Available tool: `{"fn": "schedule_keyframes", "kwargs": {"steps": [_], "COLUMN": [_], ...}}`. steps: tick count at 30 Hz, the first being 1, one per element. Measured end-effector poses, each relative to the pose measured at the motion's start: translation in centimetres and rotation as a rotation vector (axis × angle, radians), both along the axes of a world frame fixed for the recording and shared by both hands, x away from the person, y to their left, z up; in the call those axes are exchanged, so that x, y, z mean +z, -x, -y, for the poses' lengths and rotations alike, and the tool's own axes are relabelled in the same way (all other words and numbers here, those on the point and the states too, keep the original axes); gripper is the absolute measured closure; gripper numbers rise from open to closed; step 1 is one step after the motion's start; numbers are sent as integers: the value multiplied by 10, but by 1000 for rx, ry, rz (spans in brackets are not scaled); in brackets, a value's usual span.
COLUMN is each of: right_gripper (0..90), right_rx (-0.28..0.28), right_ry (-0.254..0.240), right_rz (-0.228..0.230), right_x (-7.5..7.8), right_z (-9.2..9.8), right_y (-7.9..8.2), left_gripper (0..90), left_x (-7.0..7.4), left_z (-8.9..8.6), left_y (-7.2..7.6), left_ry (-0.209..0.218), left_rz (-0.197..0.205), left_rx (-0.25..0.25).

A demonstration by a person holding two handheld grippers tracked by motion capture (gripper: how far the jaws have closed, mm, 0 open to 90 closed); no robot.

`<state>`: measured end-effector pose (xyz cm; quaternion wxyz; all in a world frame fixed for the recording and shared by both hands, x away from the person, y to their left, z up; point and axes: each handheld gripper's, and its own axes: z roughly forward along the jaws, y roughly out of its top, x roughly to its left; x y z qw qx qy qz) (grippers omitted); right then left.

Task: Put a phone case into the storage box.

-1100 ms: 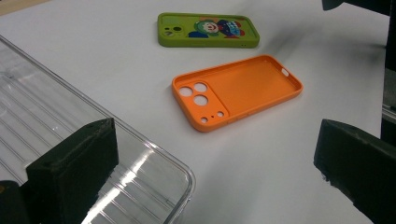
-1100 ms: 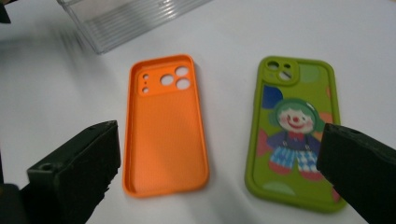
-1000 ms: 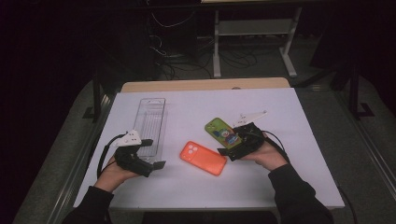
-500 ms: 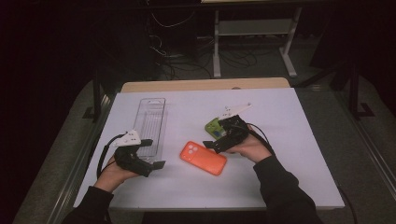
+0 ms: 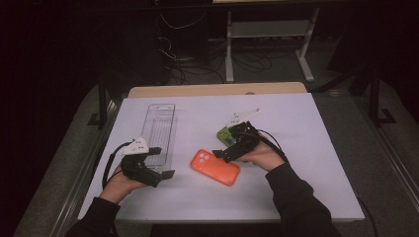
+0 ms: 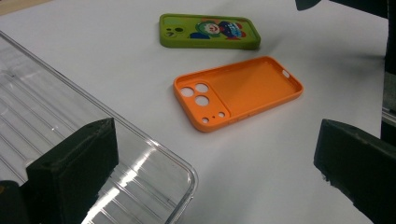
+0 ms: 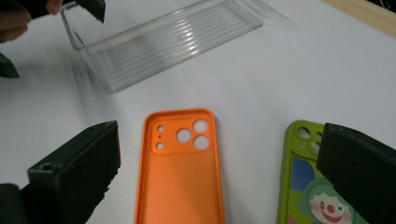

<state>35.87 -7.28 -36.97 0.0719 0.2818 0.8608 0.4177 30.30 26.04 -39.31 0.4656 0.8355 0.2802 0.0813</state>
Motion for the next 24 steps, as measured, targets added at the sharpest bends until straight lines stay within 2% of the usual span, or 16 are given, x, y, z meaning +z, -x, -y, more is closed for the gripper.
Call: {"fn": "schedule_keyframes", "kwargs": {"steps": [8, 13, 15, 17, 18, 24], "right_gripper": [0, 0, 0, 0, 0, 0], "right_rx": [19, 26, 34, 38, 52, 78], "right_ry": [96, 134, 162, 170, 197, 260], "right_rz": [-62, -81, -73, -87, -62, -61], "right_x": [-9, -13, -15, -16, -18, -26], "right_z": [-7, -10, -10, -12, -12, -18], "right_y": [3, 3, 2, 3, 2, 4], "left_gripper": [0, 0, 0, 0, 0, 0], "left_x": [0, 0, 0, 0, 0, 0], "left_z": [0, 0, 0, 0, 0, 0], "left_y": [0, 0, 0, 0, 0, 0], "left_ry": [-1, -1, -1, -7, -8, -6], "left_rz": [-1, -1, -2, 0, 0, -1], "left_rx": [0, 0, 0, -3, -3, -2]}}
